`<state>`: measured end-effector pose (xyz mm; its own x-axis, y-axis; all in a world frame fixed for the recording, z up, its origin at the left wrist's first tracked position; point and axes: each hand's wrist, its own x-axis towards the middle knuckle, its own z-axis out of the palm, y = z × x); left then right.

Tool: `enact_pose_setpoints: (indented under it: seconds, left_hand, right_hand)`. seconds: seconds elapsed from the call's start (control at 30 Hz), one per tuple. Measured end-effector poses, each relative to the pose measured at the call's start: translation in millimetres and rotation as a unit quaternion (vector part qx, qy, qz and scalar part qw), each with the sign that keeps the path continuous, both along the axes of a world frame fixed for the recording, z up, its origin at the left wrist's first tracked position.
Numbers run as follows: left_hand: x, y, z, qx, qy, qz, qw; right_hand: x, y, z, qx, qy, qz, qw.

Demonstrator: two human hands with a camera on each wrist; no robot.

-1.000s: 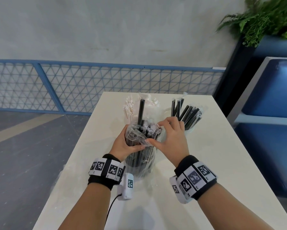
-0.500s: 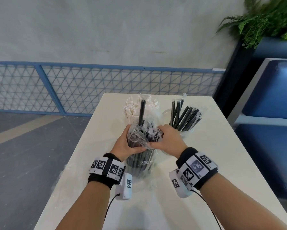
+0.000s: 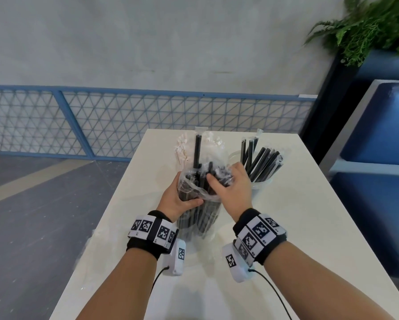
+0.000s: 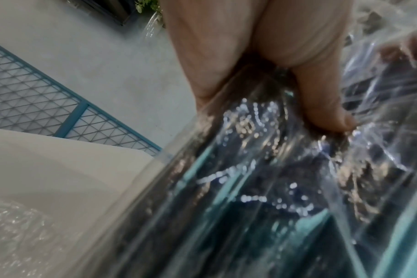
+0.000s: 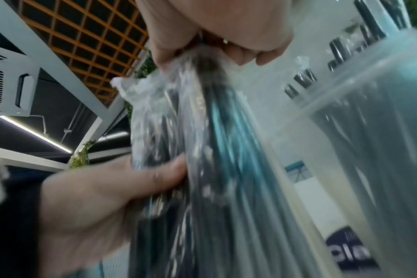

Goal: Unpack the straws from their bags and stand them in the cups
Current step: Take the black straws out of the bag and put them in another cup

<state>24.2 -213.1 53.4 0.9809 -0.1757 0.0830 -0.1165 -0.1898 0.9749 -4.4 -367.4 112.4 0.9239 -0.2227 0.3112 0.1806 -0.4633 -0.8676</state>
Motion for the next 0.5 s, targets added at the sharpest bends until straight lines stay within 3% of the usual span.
enact_pose_setpoints:
  seconds: [0.17,0.3,0.5]
  left_hand:
    - [2.0,0.0,-4.8,0.014,-0.006,0.016,1.000]
    - [2.1,-1.6,-4.9,0.017,-0.014,0.018,1.000]
    - [0.5,-7.7,-2.9,0.049,-0.027,-0.005,0.998]
  right_hand:
    - [2.2,-16.9,38.7,0.083,-0.029,0.032,0.996]
    - [-2.1,-13.8,37.0,0.158,-0.023,0.099,0.982]
    - [-5.0,-0.1,10.7,0.189,-0.002,0.007,0.982]
